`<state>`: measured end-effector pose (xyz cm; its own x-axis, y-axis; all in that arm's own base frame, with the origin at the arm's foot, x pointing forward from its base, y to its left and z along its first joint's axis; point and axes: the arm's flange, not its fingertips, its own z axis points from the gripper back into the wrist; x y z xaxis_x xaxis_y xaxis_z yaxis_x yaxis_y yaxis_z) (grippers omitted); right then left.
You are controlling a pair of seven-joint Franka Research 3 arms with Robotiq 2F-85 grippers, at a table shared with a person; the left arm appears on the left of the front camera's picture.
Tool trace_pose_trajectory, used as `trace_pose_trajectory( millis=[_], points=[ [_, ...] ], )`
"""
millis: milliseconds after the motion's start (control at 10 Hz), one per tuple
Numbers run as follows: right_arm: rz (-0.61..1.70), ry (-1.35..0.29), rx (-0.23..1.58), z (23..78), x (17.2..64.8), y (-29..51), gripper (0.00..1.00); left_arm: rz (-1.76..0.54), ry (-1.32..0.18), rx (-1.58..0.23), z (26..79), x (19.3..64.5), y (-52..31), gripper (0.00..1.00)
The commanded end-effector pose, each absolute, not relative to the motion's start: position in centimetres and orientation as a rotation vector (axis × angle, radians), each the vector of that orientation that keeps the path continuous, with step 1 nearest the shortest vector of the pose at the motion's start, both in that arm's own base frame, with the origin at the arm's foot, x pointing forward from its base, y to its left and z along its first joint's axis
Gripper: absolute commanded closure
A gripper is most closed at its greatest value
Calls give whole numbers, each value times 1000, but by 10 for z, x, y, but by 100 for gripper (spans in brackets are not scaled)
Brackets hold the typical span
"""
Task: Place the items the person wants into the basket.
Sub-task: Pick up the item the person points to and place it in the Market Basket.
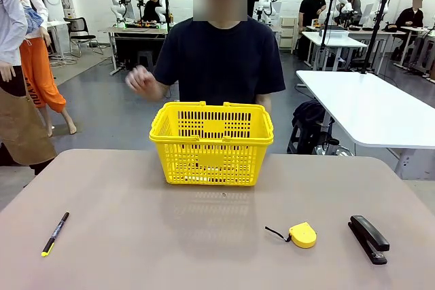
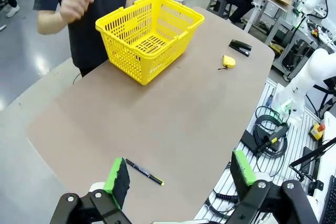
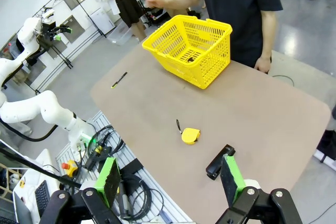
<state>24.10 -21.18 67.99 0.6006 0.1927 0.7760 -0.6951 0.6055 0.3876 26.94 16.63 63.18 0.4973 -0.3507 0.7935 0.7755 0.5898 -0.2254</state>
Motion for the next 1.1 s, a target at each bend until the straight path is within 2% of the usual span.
trace_pose_trajectory(
  millis=[0, 1000],
  points=[
    [593, -778, 769, 683, 242, -211, 0, -763, -793, -629, 632, 270, 167, 0],
    [593, -778, 769, 683, 242, -211, 0, -763, -793, -629, 632, 270, 167, 0]
  ],
)
